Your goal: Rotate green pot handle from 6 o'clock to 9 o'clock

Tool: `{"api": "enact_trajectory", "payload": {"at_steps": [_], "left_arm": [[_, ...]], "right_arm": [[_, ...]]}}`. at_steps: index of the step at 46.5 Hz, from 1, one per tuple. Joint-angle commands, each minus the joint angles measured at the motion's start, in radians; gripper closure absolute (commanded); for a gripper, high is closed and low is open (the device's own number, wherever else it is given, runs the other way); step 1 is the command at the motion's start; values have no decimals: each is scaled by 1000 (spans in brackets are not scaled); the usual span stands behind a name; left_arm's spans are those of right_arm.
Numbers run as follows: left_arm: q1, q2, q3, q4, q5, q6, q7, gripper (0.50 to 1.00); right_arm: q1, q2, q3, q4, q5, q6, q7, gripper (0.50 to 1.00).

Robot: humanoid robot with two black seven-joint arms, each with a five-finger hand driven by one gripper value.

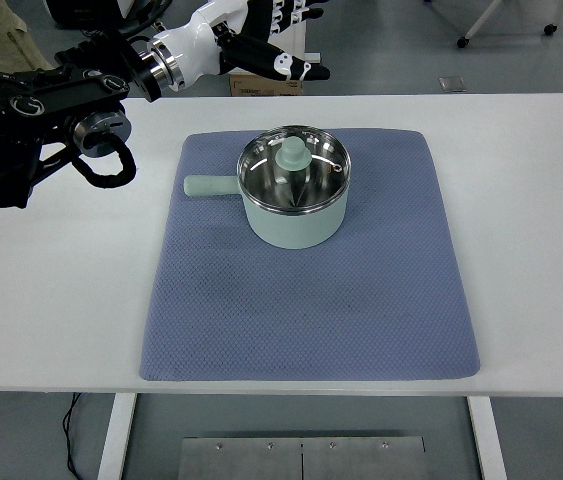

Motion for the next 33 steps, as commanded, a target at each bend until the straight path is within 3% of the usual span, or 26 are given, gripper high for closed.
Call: {"api": "enact_trajectory", "payload": {"at_steps": [1,11,33], "left_arm": [[36,0,-22,31,-104,2,0,500],[121,1,-88,63,-213,6,22,500],[280,-11,-264,117,-227,95,71,500]], "right_arm": [[0,0,0,0,0,0,0,500],[-1,0,0,0,0,0,0,500],[0,0,0,0,0,0,0,500]]}}
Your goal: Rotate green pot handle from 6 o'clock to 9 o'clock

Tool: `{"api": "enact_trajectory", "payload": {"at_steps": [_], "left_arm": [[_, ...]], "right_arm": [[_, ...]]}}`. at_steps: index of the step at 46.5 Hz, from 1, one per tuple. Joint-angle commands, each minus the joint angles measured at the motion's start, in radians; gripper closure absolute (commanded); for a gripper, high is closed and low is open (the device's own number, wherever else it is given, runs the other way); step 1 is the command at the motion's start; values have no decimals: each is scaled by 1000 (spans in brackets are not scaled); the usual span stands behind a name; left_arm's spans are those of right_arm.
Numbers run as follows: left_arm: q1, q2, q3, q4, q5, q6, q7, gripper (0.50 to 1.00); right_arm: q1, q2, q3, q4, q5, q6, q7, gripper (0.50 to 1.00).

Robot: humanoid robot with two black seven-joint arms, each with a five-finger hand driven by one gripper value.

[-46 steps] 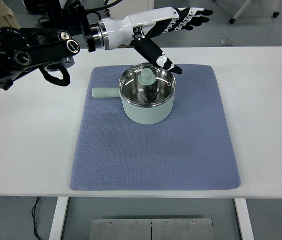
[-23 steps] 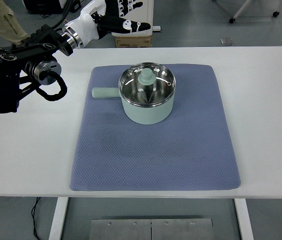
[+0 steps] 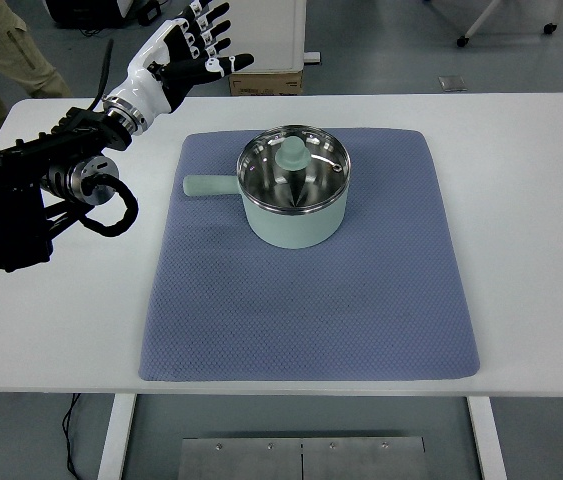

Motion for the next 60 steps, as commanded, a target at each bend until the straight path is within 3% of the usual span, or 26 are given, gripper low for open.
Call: {"api": "enact_trajectory", "payload": {"at_steps": [1,13,42,60], "left_arm": [[20,-1,-34,8,-2,5,0,500],[97,-1,-163,44,-7,25,45,500],[284,-39,-403,73,-53,14,45,500],[305,-78,-435,71,-53,11,45,500]], "right_arm": [[-1,0,0,0,0,0,0,500],[0,0,0,0,0,0,0,500],[0,0,0,0,0,0,0,500],[0,0,0,0,0,0,0,500]]}}
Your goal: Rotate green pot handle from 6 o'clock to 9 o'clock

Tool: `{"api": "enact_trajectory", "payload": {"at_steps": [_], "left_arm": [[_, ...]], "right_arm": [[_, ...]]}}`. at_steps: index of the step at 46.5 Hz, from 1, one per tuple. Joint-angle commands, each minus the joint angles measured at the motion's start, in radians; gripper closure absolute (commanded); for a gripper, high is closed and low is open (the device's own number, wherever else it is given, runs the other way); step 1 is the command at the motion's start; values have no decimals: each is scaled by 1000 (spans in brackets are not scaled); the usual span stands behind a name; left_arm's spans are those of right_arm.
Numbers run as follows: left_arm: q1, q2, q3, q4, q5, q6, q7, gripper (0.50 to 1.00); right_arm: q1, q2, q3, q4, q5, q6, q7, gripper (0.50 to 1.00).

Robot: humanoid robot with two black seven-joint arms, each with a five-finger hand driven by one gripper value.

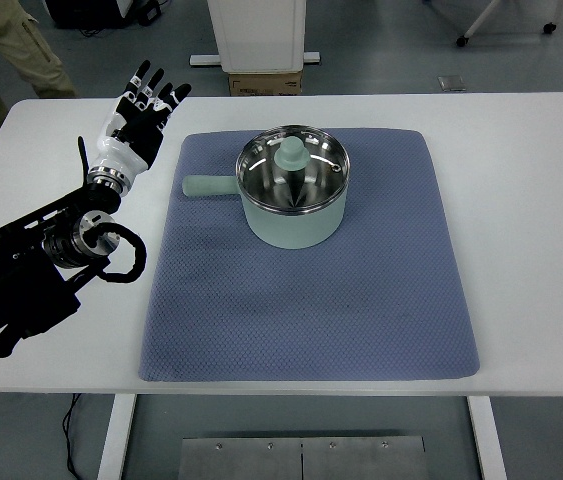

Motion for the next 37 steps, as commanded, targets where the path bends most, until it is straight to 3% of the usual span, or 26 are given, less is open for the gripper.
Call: {"api": "enact_trajectory", "payload": {"at_steps": [1,37], "left_arm": [[7,-17,-11,0,1,0,0,500],[56,-37,-29,0,7,0,0,500]], "right_arm": [[0,0,0,0,0,0,0,500],[0,0,0,0,0,0,0,500]]}}
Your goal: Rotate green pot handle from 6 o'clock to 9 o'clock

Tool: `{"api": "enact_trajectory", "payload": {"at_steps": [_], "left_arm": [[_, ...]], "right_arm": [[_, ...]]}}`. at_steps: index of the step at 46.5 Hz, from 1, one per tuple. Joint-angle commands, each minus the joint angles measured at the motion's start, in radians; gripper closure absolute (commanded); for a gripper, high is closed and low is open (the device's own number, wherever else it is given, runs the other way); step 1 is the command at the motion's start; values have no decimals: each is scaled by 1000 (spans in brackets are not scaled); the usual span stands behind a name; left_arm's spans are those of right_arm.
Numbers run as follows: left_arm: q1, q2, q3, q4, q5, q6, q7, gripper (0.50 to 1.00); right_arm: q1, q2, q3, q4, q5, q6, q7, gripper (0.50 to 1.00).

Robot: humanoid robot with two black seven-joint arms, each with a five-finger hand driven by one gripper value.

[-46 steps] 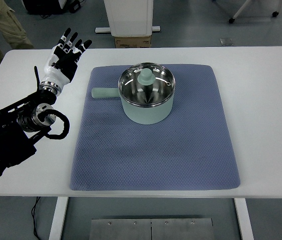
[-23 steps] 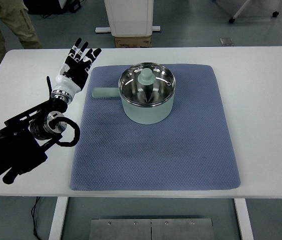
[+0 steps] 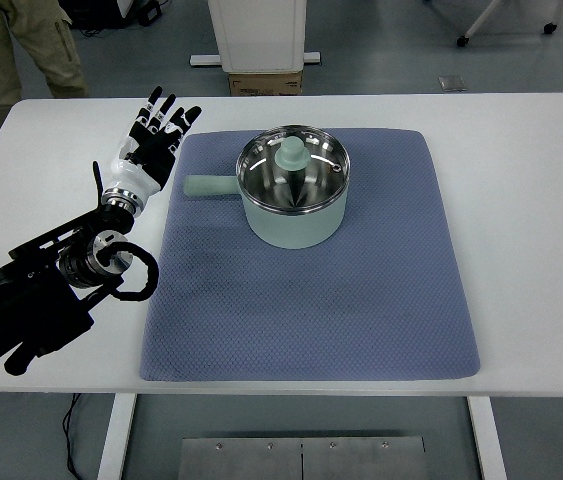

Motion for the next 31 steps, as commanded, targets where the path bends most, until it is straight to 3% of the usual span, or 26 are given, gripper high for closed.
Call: {"api": "enact_trajectory", "payload": {"at_steps": [1,31], "left_arm": [[-1,0,0,0,0,0,0,500],[2,0,0,0,3,-1,0,500]], "right_arm": [[0,0,0,0,0,0,0,500],[-3,0,-3,0,0,-2,-1,500]]}}
